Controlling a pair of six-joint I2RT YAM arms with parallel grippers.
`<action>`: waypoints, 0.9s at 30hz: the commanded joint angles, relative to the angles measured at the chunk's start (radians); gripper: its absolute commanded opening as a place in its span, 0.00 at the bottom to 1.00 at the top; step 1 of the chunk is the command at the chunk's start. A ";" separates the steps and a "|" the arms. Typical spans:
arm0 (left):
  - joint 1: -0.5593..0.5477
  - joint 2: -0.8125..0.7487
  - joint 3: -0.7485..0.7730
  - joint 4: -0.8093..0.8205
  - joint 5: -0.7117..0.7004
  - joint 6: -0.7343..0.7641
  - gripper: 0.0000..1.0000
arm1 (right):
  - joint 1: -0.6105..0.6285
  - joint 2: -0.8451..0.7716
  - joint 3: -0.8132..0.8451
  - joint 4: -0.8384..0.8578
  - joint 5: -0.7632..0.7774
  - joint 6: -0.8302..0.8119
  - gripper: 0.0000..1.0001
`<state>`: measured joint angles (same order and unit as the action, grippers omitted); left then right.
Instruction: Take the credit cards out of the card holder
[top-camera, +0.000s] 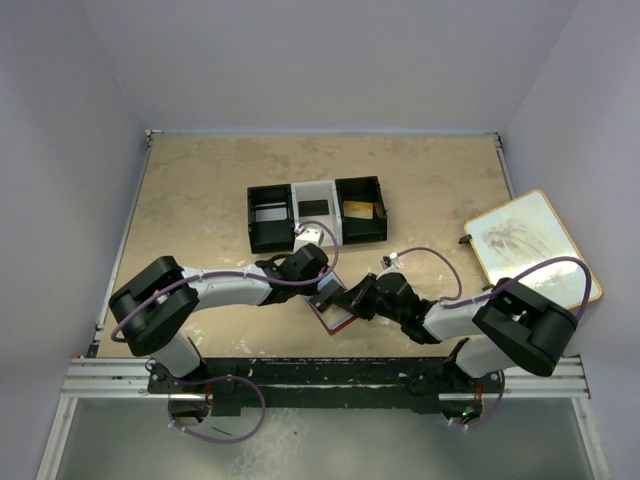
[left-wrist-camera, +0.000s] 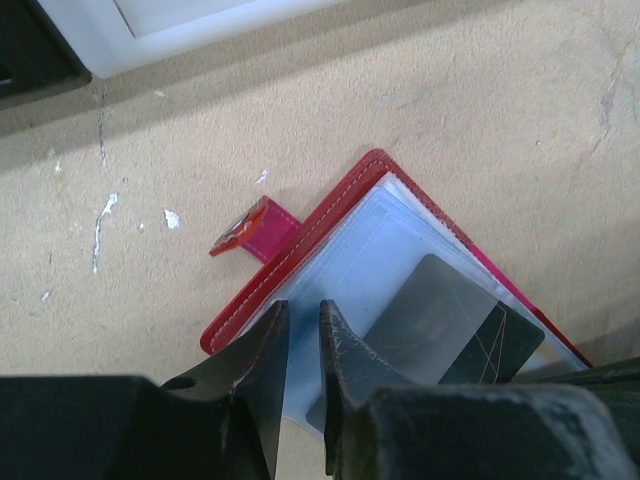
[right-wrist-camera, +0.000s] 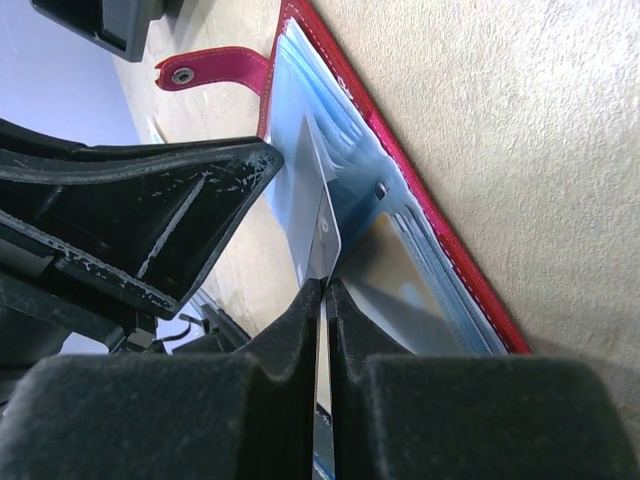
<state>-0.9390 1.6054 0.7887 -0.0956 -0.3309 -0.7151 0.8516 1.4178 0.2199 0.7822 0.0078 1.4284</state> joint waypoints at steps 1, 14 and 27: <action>-0.006 -0.060 -0.028 -0.084 0.003 -0.006 0.18 | -0.003 0.011 0.002 0.012 -0.012 -0.033 0.07; -0.010 -0.147 -0.024 -0.039 0.191 0.010 0.28 | -0.032 0.157 0.015 0.164 -0.072 -0.026 0.06; -0.010 -0.033 -0.028 -0.087 0.035 0.000 0.24 | -0.040 0.154 0.001 0.165 -0.074 -0.020 0.07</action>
<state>-0.9455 1.5410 0.7559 -0.1596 -0.2375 -0.7151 0.8169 1.5661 0.2222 0.9421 -0.0704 1.4212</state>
